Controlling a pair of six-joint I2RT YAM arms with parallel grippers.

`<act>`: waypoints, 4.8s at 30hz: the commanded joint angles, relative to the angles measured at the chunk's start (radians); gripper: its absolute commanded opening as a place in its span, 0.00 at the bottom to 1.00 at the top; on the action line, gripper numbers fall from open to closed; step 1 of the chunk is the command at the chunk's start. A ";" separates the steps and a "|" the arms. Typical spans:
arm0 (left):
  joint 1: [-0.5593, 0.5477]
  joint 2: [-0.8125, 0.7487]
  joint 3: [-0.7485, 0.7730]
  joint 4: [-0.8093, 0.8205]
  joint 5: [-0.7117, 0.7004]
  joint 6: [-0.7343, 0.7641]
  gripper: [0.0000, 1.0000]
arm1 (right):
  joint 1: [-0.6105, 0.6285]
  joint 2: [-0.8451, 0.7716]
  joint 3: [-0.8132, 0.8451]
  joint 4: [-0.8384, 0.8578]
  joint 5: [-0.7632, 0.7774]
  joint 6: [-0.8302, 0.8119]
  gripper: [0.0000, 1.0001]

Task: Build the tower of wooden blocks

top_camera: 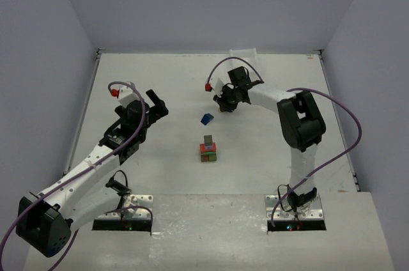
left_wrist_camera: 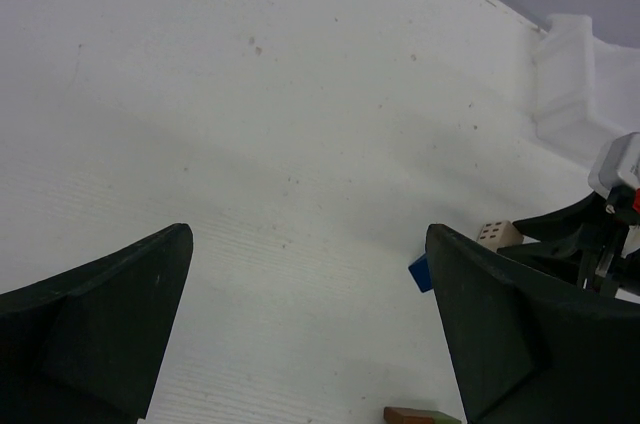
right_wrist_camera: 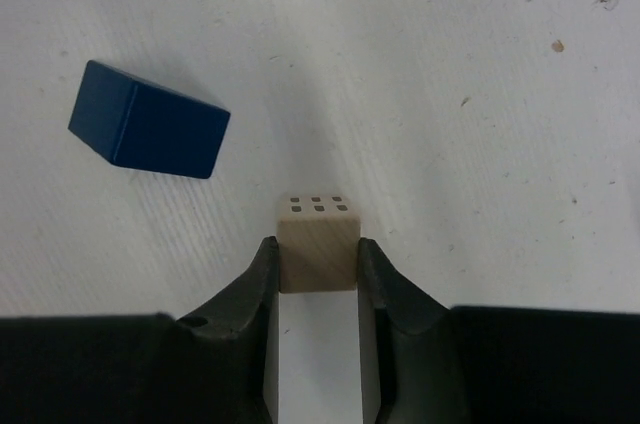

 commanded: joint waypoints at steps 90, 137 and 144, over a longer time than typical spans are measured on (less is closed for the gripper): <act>0.007 -0.008 -0.016 0.044 0.093 0.004 1.00 | 0.489 -0.455 0.010 -0.488 0.144 -0.038 0.26; 0.006 0.036 0.010 0.062 0.164 0.042 1.00 | 0.489 -0.551 0.128 -0.532 0.134 -0.001 0.99; 0.005 0.044 0.039 0.061 0.220 0.118 1.00 | 0.345 -0.608 0.200 -0.498 -0.031 -0.076 0.99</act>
